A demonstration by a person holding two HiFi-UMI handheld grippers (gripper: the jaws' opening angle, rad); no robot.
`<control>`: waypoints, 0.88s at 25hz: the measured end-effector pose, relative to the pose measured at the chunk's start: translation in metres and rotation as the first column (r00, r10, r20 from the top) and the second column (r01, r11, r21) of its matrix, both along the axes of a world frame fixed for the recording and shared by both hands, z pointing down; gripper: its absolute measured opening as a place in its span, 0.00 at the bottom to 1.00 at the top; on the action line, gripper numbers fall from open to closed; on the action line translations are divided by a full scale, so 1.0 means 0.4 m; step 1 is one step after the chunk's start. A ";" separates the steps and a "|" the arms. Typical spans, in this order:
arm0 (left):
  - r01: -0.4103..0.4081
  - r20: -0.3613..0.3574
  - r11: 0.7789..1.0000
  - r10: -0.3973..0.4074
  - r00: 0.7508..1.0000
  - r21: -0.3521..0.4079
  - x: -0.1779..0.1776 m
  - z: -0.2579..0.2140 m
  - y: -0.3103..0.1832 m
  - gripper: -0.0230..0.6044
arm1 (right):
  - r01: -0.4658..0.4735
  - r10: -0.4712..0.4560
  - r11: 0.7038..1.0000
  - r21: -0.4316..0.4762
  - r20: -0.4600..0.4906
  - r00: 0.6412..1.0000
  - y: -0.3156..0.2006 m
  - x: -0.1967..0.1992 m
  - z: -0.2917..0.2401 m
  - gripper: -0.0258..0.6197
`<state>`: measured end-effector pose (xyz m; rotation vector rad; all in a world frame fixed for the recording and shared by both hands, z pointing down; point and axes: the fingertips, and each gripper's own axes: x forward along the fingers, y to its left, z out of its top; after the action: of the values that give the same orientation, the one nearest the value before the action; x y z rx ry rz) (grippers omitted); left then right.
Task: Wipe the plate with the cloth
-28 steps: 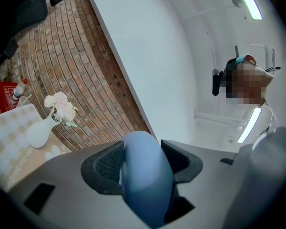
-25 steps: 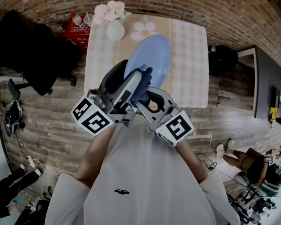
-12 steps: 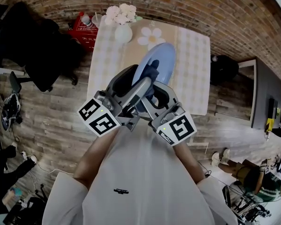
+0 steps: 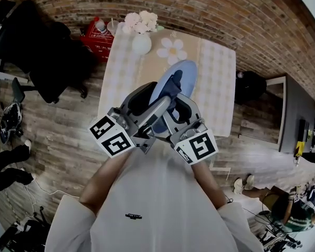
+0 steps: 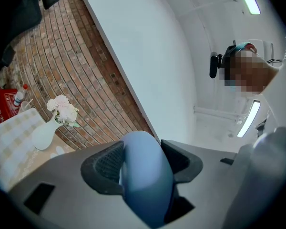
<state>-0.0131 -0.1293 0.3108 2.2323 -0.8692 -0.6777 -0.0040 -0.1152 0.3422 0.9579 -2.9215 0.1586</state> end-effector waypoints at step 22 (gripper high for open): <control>-0.047 0.035 0.999 0.047 0.998 0.018 0.026 -0.010 0.030 0.43 | -0.123 0.133 0.984 -0.126 0.074 0.988 -0.117 0.136 0.072 0.22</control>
<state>-0.0028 -0.1172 0.3069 2.2803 -0.8278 -0.6297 0.0506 -0.1622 0.3712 1.1463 -2.8823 0.3869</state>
